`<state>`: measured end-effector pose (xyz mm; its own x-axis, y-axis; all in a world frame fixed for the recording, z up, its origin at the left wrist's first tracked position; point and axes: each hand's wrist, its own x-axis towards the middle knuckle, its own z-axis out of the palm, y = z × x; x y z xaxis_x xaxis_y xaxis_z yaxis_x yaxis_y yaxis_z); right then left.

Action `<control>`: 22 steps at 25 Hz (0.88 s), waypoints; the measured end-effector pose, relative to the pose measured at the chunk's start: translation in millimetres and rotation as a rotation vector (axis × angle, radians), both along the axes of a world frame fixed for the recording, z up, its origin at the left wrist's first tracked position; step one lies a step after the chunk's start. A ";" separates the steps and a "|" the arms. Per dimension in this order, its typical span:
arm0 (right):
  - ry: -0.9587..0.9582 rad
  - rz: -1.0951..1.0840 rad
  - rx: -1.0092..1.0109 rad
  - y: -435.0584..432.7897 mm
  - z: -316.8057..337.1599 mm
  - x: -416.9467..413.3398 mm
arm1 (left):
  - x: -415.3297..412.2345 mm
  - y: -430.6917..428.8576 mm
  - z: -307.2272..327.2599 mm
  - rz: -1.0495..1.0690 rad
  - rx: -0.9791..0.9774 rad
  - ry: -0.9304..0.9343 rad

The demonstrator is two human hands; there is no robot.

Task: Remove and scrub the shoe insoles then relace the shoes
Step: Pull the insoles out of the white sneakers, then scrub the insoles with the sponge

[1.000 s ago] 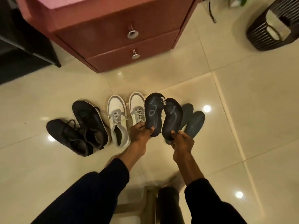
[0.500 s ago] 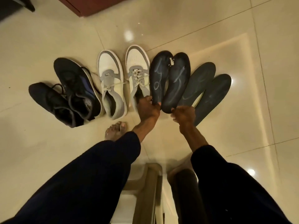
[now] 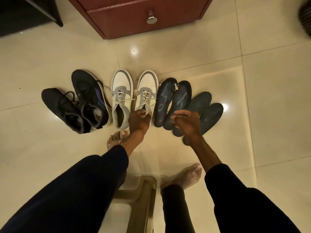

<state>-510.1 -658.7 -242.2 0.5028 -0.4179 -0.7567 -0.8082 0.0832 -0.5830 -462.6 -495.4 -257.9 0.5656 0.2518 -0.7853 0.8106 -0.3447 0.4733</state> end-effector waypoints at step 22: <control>-0.466 0.377 -0.170 102.1 283.6 353.8 | 298.2 132.8 309.3 0.262 -0.469 -0.413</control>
<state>-156.4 -556.6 41.4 0.9004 -0.2429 -0.3610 -0.4218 -0.2830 -0.8614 -164.4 -362.7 51.5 0.8096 0.1069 -0.5772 0.5597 0.1558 0.8139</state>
